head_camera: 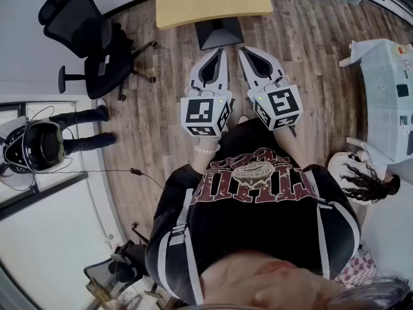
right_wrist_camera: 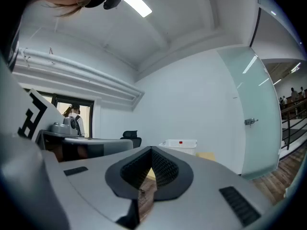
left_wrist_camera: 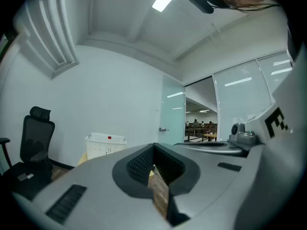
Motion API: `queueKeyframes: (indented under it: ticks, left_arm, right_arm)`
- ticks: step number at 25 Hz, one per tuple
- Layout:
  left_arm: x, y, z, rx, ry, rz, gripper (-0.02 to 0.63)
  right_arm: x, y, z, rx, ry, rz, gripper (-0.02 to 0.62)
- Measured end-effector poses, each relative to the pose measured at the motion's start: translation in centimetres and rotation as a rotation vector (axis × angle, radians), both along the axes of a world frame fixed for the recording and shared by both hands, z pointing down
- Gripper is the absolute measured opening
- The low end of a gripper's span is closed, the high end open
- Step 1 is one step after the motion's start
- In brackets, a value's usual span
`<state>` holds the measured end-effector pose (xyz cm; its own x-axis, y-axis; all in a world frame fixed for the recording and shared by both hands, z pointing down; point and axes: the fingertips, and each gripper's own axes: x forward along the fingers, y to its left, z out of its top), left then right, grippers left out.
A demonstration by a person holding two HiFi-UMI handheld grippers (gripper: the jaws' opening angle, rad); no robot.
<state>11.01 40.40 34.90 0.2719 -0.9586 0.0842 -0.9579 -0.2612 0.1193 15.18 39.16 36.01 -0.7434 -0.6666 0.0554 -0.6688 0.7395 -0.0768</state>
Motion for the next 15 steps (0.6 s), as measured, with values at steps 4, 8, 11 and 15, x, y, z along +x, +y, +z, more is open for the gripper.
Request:
queueKeyframes:
  ticks: [4, 8, 11, 15]
  left_arm:
    - [0.8, -0.5, 0.5, -0.003, 0.0, -0.012, 0.046]
    - [1.3, -1.0, 0.8, -0.008, 0.002, -0.028, 0.047]
    - [1.3, -1.3, 1.1, -0.012, 0.001, -0.036, 0.046]
    - [1.2, -1.9, 1.2, -0.017, -0.001, -0.047, 0.046]
  right_arm:
    - [1.1, -0.6, 0.3, 0.001, -0.01, -0.001, 0.015]
    - [1.7, -1.3, 0.7, -0.007, -0.011, -0.011, 0.015]
    - [1.7, -1.6, 1.0, -0.016, -0.01, -0.024, 0.015]
    - [1.4, -2.3, 1.2, -0.02, -0.008, -0.04, 0.015]
